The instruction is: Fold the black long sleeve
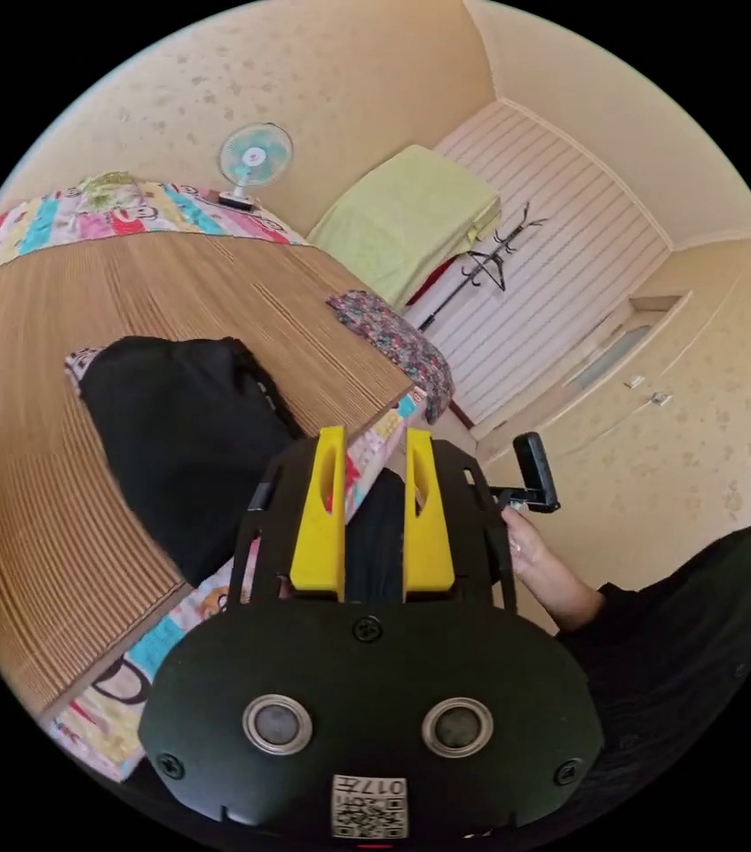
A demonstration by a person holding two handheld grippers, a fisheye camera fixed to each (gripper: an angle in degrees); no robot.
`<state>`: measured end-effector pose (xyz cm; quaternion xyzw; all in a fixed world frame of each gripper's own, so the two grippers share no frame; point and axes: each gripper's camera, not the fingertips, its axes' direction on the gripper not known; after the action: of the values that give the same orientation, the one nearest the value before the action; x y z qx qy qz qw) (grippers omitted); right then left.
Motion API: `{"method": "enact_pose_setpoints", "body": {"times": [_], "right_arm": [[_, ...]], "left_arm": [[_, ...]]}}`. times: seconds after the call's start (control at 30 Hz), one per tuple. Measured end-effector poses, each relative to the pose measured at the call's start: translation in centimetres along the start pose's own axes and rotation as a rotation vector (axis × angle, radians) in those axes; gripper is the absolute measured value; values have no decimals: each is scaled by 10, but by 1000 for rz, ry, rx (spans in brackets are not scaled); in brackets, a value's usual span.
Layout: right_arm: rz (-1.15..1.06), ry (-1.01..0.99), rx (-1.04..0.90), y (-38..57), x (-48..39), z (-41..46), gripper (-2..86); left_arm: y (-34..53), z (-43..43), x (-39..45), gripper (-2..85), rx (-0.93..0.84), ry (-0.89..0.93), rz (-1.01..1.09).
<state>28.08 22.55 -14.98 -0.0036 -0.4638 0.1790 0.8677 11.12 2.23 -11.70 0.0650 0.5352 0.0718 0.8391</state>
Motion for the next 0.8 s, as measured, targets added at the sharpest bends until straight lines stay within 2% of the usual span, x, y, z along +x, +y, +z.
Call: {"method": "enact_pose_setpoints", "body": {"times": [0.07, 0.1, 0.2, 0.27, 0.3, 0.37, 0.43, 0.47, 0.5, 0.53, 0.6, 0.8], "right_arm": [[16, -62, -16, -6, 6, 4, 135], [28, -109, -26, -11, 9, 8, 141], [82, -234, -45, -23, 16, 22, 165], [129, -312, -72, -28, 22, 36, 179], [156, -354, -89, -29, 25, 47, 188], [194, -380, -109, -31, 28, 61, 199], [243, -485, -74, -33, 31, 67, 201], [262, -610, -32, -37, 31, 69, 194], [265, -724, 10, -42, 30, 68, 151], [272, -753, 21, -46, 29, 68, 130], [195, -815, 32, -69, 18, 59, 22], [-85, -833, 193, -190, -21, -33, -6]], "left_arm": [[6, -5, -37, 112, -17, -136, -185], [10, 3, -63, 126, -85, -179, -301], [26, 44, -108, 129, -302, -57, -456], [37, 55, -111, 92, -324, 43, -475], [42, 57, -106, 54, -328, 111, -469], [47, 52, -88, 46, -316, 242, -422], [50, 34, -49, 42, -310, 340, -286], [52, 29, -38, 42, -318, 349, -248], [56, 18, -19, 41, -326, 368, -183], [61, 4, -1, 41, -310, 389, -124], [70, -26, 16, 43, -225, 355, -60], [94, -102, 22, 70, -55, 191, 62]]}}
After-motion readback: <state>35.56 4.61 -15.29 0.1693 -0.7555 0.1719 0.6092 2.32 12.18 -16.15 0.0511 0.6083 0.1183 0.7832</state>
